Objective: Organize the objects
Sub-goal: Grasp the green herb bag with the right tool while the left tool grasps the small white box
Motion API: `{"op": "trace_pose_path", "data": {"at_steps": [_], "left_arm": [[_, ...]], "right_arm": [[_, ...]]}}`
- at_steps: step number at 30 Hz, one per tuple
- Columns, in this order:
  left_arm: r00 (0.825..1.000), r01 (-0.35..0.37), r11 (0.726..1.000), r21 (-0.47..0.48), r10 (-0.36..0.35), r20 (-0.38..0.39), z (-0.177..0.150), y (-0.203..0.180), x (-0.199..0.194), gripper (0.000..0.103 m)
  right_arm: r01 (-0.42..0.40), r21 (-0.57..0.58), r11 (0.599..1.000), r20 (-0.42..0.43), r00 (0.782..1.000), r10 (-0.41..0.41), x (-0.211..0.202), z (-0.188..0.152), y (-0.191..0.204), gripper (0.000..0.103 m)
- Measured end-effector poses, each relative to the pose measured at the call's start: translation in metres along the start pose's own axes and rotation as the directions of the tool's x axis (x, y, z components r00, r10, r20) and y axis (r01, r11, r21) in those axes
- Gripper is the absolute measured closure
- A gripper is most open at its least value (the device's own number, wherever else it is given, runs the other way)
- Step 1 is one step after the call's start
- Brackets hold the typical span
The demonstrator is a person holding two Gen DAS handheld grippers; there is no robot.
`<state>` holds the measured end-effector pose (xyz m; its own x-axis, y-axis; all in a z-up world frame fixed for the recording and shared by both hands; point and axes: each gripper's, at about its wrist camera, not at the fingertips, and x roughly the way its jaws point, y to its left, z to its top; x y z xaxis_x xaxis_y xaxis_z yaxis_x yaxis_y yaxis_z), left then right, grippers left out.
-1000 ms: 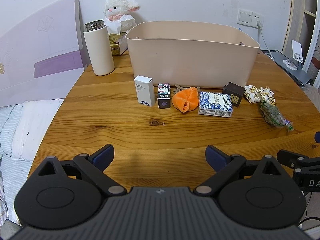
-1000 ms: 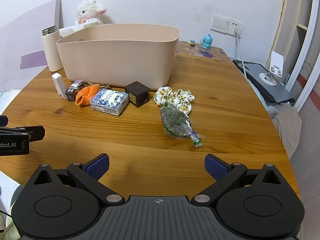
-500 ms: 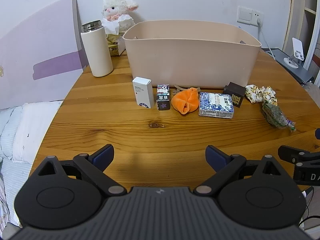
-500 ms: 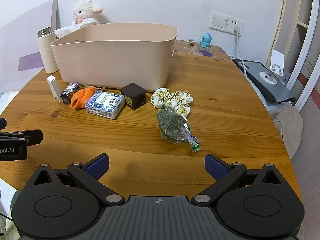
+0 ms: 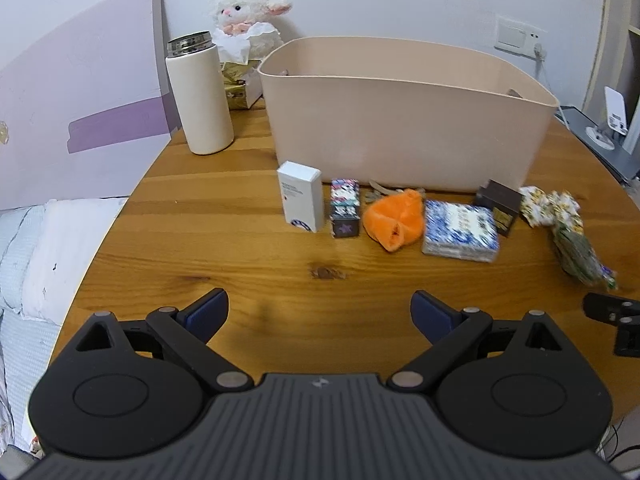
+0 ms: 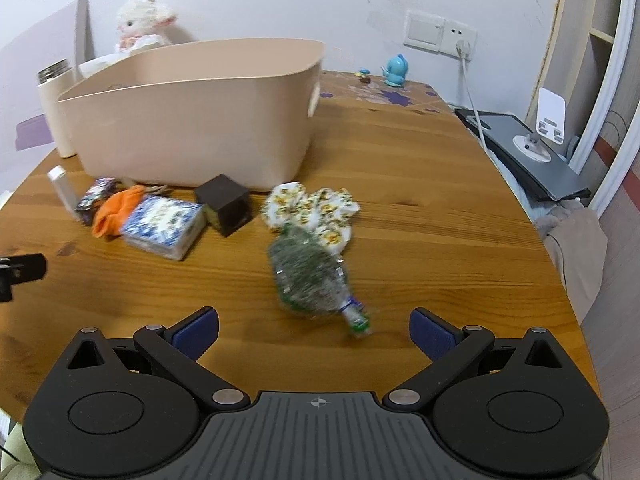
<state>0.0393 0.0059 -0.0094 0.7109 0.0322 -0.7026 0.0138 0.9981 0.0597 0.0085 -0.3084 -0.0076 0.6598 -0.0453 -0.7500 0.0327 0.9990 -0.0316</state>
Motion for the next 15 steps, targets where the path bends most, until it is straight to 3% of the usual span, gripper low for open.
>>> {"op": "trace_pose_path", "data": {"at_steps": [10,15], "left_arm": [[0.999,0.040,0.999,-0.010,-0.040,0.017,0.028,0.018,0.045,0.005],[0.999,0.044,0.999,-0.005,-0.044,0.016,0.043,0.024,0.066,0.006]], "right_arm": [[-0.008,-0.025,1.000,-0.030,1.000,0.007,0.036,0.019,-0.016,0.000],[-0.030,-0.047,0.998,-0.062,0.998,0.027,0.053,0.027,-0.017,0.008]]}}
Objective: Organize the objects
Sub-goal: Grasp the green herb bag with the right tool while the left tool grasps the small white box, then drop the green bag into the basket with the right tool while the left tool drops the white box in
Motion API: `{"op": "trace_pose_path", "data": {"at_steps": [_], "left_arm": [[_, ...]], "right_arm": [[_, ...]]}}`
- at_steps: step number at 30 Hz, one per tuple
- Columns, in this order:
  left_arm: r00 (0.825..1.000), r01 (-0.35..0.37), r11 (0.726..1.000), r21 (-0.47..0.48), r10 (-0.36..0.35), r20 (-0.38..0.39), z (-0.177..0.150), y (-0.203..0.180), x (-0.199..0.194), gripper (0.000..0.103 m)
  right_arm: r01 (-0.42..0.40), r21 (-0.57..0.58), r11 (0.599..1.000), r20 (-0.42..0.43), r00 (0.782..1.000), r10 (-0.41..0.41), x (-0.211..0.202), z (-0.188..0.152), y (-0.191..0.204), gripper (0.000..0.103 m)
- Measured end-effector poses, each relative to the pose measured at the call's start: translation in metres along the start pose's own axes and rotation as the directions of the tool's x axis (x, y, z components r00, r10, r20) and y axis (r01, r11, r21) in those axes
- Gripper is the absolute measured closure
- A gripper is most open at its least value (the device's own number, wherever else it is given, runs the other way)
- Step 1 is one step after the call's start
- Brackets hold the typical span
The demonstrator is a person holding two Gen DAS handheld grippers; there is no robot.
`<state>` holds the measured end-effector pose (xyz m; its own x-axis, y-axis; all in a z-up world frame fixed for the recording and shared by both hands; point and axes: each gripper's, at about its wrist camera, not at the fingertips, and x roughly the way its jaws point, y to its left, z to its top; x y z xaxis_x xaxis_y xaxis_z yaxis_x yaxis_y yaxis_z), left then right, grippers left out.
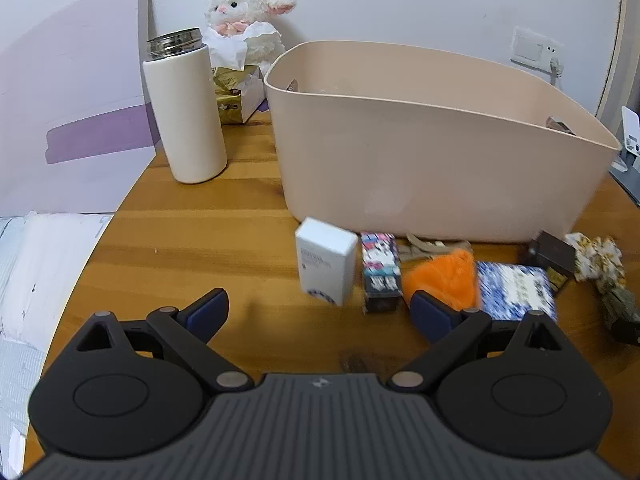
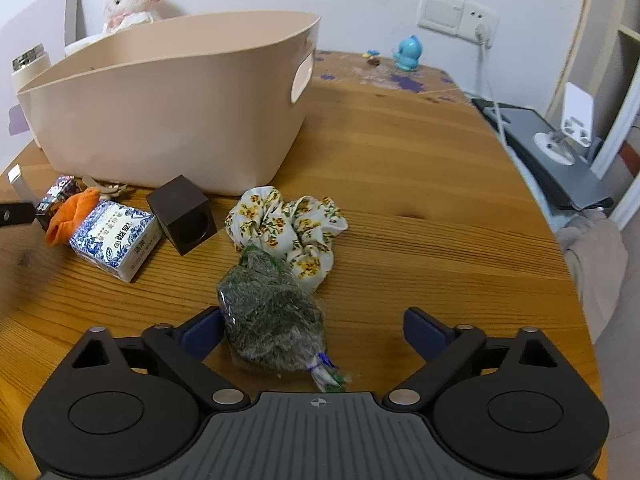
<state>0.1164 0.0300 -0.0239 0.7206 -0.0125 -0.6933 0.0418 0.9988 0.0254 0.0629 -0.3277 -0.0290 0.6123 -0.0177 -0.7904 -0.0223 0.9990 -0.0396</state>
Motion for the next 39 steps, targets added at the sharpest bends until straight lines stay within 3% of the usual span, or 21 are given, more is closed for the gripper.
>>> {"op": "trace_pose_path", "data": {"at_steps": [7,10,17,20,21,25,31,39], "left_arm": [[1.000,0.027,0.999,0.037,-0.028,0.014,0.014,0.007,0.016,0.009],[0.999,0.041,0.997,0.061,-0.043,0.017,0.018,0.008,0.021,0.015],[0.996,0.086,0.993,0.077,-0.087,0.010,0.022,0.010,0.028,0.031],[0.995,0.096,0.993,0.070,-0.097,0.004,0.023,0.012,0.028,0.037],[0.995,0.097,0.993,0.069,-0.098,0.005,0.023,0.012,0.027,0.044],[0.994,0.105,0.992,0.064,-0.105,-0.005,0.024,0.014,0.025,0.066],[0.994,0.109,0.992,0.059,-0.108,-0.009,0.021,0.017,0.019,0.068],[0.991,0.118,0.989,0.091,-0.123,0.052,0.025,0.015,-0.015,0.068]], "right_arm": [[-0.043,0.001,0.999,0.002,0.999,0.043,0.009,0.005,0.001,0.017],[-0.051,-0.007,0.999,0.012,0.999,0.051,0.009,0.006,0.003,0.023],[-0.065,-0.012,0.998,0.028,0.997,0.066,0.009,0.009,0.005,0.055],[-0.071,-0.013,0.997,0.031,0.997,0.072,0.008,0.010,0.005,0.063],[-0.074,-0.010,0.997,0.033,0.997,0.075,0.008,0.009,0.005,0.065],[-0.077,-0.004,0.997,0.036,0.996,0.077,0.004,0.006,0.006,0.067],[-0.063,0.011,0.998,0.065,0.996,0.062,-0.010,0.004,0.004,0.068],[-0.059,0.026,0.998,0.169,0.984,0.054,-0.043,0.019,-0.004,0.068]]}}
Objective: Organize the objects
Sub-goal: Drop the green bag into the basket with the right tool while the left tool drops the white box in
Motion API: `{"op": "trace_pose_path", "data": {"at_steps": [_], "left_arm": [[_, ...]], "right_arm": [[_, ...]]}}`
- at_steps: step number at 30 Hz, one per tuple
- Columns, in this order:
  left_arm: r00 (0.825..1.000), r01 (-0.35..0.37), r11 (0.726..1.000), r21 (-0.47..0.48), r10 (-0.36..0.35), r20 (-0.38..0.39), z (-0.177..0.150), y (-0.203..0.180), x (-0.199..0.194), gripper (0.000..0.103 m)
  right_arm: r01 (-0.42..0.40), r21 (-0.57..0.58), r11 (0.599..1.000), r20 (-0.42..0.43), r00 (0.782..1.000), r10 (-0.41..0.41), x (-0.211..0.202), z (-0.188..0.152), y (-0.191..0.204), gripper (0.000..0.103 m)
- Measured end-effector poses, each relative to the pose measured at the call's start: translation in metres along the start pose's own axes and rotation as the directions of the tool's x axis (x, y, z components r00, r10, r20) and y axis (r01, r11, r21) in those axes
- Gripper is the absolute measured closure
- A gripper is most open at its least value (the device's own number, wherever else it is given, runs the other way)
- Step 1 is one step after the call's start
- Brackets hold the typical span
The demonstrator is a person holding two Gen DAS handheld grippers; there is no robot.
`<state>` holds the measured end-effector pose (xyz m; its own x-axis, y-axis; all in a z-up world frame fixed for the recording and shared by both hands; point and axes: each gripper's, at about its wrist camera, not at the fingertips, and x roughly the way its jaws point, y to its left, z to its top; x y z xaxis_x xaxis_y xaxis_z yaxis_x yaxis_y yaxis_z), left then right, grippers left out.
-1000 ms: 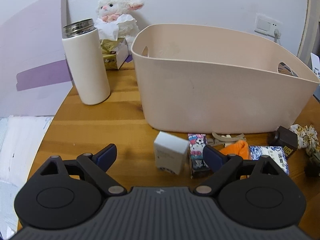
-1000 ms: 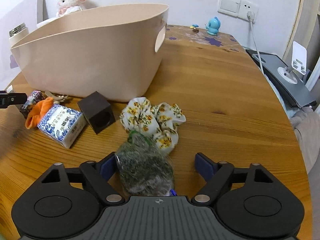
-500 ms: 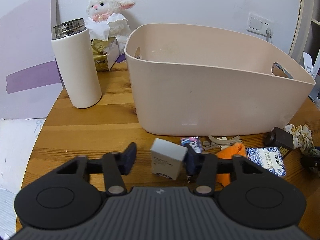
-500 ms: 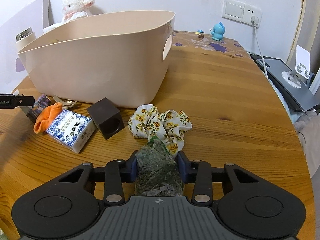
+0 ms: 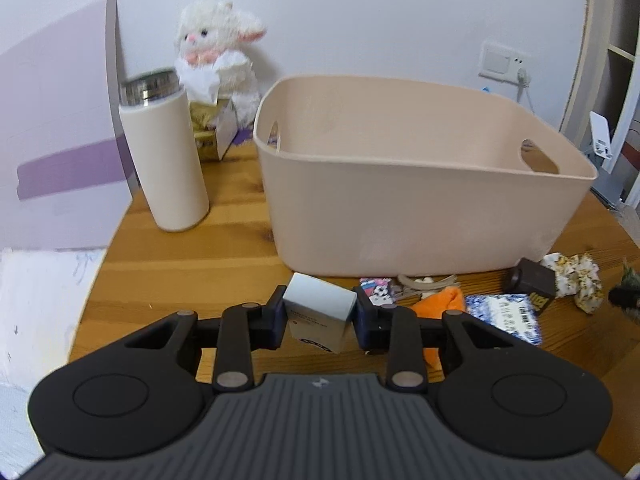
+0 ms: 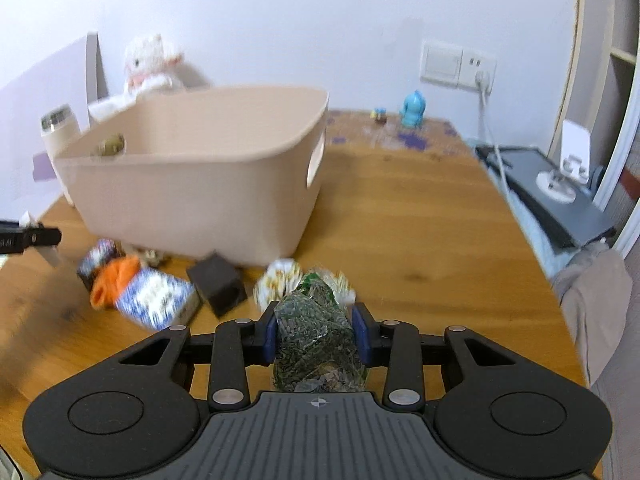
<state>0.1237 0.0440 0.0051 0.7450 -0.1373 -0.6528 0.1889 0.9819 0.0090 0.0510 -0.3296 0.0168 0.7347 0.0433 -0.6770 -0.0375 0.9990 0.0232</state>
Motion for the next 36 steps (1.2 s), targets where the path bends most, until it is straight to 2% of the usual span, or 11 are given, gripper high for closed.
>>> {"op": "trace_pose_path", "data": {"at_steps": [5,10,15,18,22,28,31,32,34,36], "left_arm": [[0.998,0.001,1.000,0.020,-0.002,0.060,0.016,-0.004,-0.023,0.068],[0.991,-0.009,0.999,0.036,0.004,0.134,0.042,-0.011,-0.039,0.068],[0.983,-0.018,0.999,0.042,0.010,0.181,0.069,-0.020,-0.036,0.068],[0.985,-0.014,0.999,0.045,0.006,0.174,0.083,-0.028,-0.023,0.068],[0.991,-0.025,0.998,0.056,0.018,0.135,0.096,-0.037,0.006,0.068],[0.998,-0.060,0.996,0.070,0.058,0.033,0.097,-0.045,0.056,0.068],[0.998,-0.064,0.996,0.068,0.066,-0.023,0.091,-0.044,0.074,0.068],[0.997,-0.062,0.996,0.065,0.064,-0.032,0.088,-0.043,0.077,0.067],[0.998,-0.055,0.997,0.062,0.057,-0.030,0.087,-0.041,0.078,0.067],[0.999,-0.040,0.997,0.063,0.042,-0.028,0.088,-0.041,0.074,0.052]], "right_arm": [[-0.006,0.002,1.000,0.101,0.995,0.006,-0.017,0.031,-0.001,0.068],[-0.035,-0.009,0.999,0.212,0.977,0.036,-0.028,0.066,0.003,0.068],[-0.074,-0.029,0.997,0.260,0.962,0.079,-0.016,0.097,0.010,0.068],[-0.091,-0.044,0.995,0.251,0.963,0.099,0.000,0.115,0.015,0.068],[-0.074,-0.085,0.994,0.184,0.979,0.089,0.036,0.128,0.027,0.068],[-0.056,-0.127,0.990,0.055,0.996,0.063,0.084,0.122,0.040,0.068],[-0.056,-0.132,0.990,0.024,0.998,0.060,0.094,0.117,0.042,0.069],[-0.049,-0.143,0.989,0.030,0.998,0.054,0.094,0.117,0.042,0.059],[-0.042,-0.154,0.987,0.033,0.998,0.048,0.091,0.116,0.045,0.056],[-0.033,-0.160,0.987,0.048,0.998,0.041,0.086,0.117,0.046,0.042]]}}
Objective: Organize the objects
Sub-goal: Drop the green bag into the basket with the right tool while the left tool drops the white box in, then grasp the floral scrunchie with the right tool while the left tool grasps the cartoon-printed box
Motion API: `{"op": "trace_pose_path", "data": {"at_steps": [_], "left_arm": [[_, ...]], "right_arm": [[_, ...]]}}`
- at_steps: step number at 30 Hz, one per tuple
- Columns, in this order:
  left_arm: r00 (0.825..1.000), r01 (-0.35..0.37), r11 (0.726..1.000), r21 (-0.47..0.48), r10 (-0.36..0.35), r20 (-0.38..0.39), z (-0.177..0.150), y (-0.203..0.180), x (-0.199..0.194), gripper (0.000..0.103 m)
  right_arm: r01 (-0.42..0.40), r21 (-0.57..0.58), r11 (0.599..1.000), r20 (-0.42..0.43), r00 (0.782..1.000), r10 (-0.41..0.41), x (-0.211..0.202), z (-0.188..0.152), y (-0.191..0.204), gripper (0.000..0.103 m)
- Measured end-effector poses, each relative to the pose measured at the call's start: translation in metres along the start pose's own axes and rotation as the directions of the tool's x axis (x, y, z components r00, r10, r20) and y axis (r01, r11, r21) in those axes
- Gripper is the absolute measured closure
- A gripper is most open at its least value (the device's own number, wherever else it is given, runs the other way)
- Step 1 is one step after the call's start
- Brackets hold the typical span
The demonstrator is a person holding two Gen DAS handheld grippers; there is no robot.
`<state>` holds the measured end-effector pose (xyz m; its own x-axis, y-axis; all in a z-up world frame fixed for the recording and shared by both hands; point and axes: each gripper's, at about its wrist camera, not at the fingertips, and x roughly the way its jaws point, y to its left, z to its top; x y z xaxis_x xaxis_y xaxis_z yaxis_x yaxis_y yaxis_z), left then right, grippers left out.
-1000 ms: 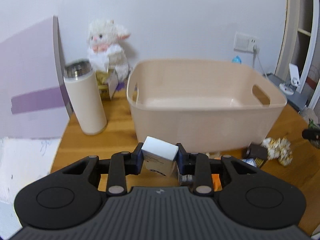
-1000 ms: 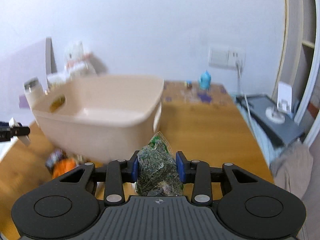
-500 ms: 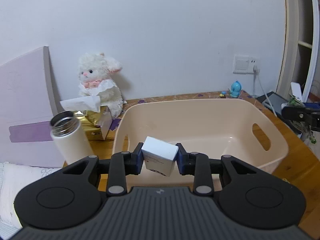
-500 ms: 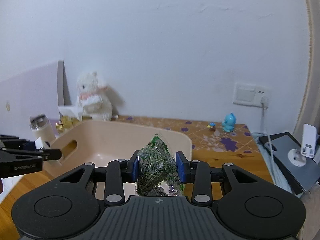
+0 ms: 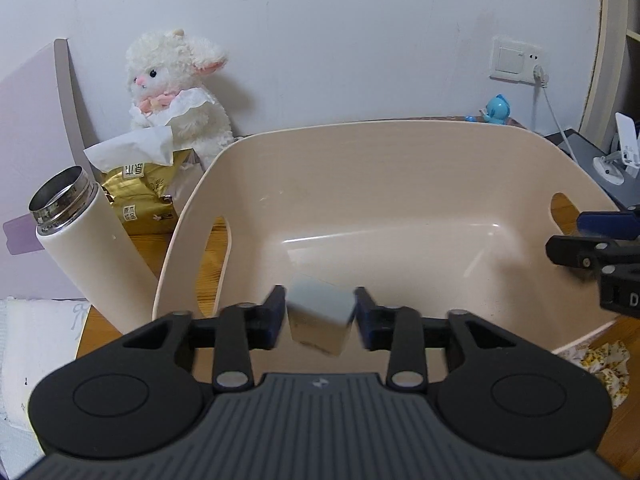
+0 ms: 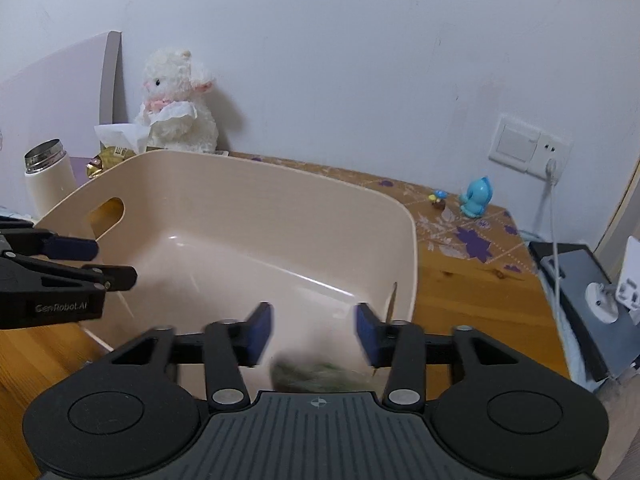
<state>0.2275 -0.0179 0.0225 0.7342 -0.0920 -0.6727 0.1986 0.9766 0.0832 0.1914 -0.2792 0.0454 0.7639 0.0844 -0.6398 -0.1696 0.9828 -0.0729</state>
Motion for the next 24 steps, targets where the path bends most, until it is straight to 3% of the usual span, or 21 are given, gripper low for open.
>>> {"op": "trace_pose_path", "data": {"at_steps": [1,3,5,15,24], "left_arm": [[1.000,0.009,1.000,0.004,-0.009,0.007,0.000,-0.001,-0.003,0.047],[1.000,0.000,1.000,0.008,0.000,0.030,-0.001,-0.002,-0.012,0.025],[0.999,-0.010,1.000,0.012,0.010,0.048,-0.001,-0.003,-0.022,0.021],[0.995,-0.038,0.999,0.027,0.035,0.092,-0.013,0.000,-0.074,0.011],[0.997,-0.039,0.999,0.007,0.038,0.069,-0.043,0.014,-0.088,0.007]], "right_arm": [[0.003,-0.002,1.000,0.016,1.000,-0.003,-0.004,0.001,-0.001,0.039],[0.002,0.001,1.000,0.037,0.999,-0.002,-0.015,0.002,-0.002,0.032],[0.004,0.008,1.000,0.052,0.999,-0.005,-0.024,0.003,-0.003,0.028],[0.010,0.042,0.999,0.095,0.995,-0.014,-0.073,-0.010,-0.012,0.005],[0.030,0.042,0.999,0.026,0.999,-0.031,-0.080,-0.046,-0.021,0.000]]}}
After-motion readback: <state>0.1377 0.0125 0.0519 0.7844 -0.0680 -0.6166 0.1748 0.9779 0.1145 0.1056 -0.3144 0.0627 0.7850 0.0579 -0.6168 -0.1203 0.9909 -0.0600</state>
